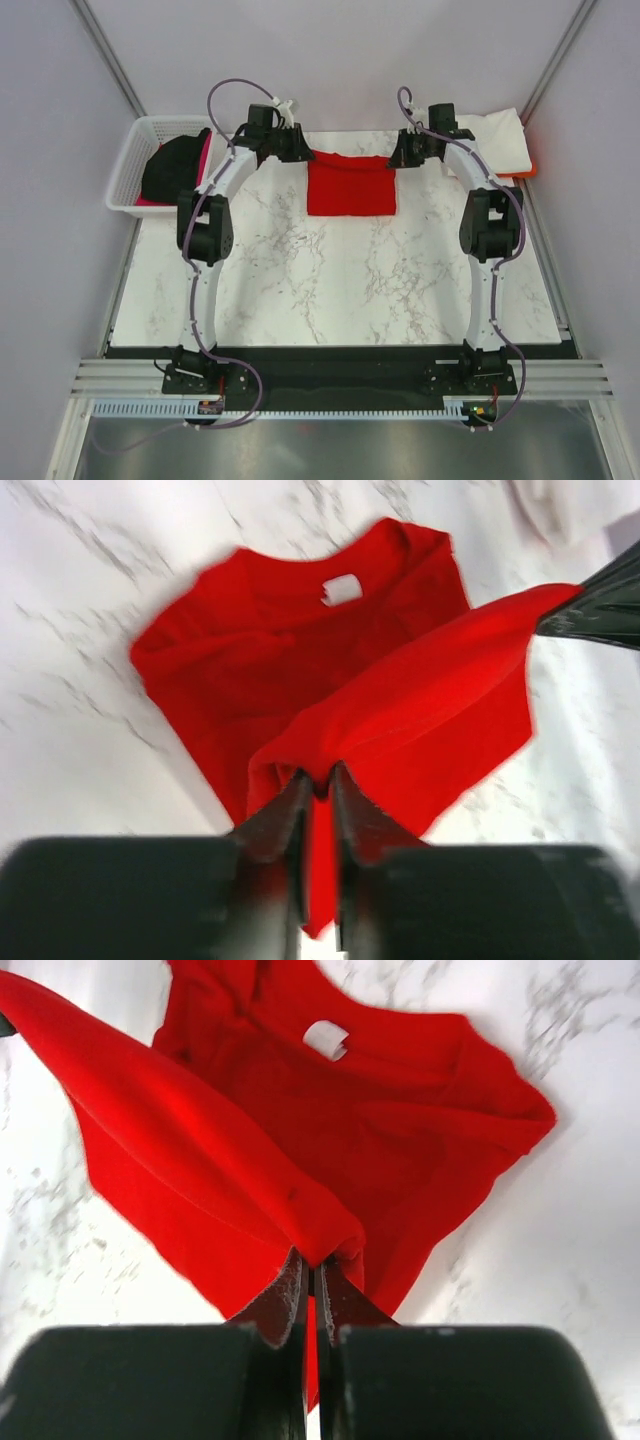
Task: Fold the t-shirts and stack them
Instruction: Fold the tshirt, then flatten the tshirt out
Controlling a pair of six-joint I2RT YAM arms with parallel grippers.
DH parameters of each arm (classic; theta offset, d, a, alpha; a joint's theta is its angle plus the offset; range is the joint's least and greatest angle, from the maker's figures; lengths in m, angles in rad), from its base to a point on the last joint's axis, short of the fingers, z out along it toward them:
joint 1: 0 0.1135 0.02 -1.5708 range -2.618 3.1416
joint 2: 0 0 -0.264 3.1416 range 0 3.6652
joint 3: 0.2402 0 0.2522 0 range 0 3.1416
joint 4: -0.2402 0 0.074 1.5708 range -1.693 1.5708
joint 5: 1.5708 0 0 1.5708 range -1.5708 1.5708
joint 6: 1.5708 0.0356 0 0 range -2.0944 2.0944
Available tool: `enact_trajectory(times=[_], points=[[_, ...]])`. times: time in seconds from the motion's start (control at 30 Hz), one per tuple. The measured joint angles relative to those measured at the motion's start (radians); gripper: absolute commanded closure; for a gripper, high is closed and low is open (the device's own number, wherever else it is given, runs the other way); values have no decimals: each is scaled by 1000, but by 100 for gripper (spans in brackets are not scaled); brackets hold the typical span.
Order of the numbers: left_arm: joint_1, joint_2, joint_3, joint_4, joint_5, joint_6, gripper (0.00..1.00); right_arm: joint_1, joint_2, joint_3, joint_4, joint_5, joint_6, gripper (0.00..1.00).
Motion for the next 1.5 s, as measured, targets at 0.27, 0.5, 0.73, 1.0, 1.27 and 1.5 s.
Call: enact_trajectory(times=[0.27, 0.5, 0.73, 1.0, 1.27, 1.5], points=[[-26, 82, 86, 80, -162, 62, 31, 13, 87, 98, 25, 187, -21, 57], [-47, -18, -31, 82, -213, 72, 38, 0, 3, -23, 30, 199, -51, 41], [-51, -134, -166, 40, 2, 78, 50, -95, 0, -68, 13, 29, -39, 34], [-66, -132, -277, -6, 179, 82, 50, -129, 133, -64, 67, -171, 53, 29], [-88, -18, -245, -17, 197, 96, 53, -117, 186, -63, 170, -345, 138, 23], [-90, 44, -230, -24, 198, 97, 55, -103, 224, -34, 228, -393, 187, 22]])
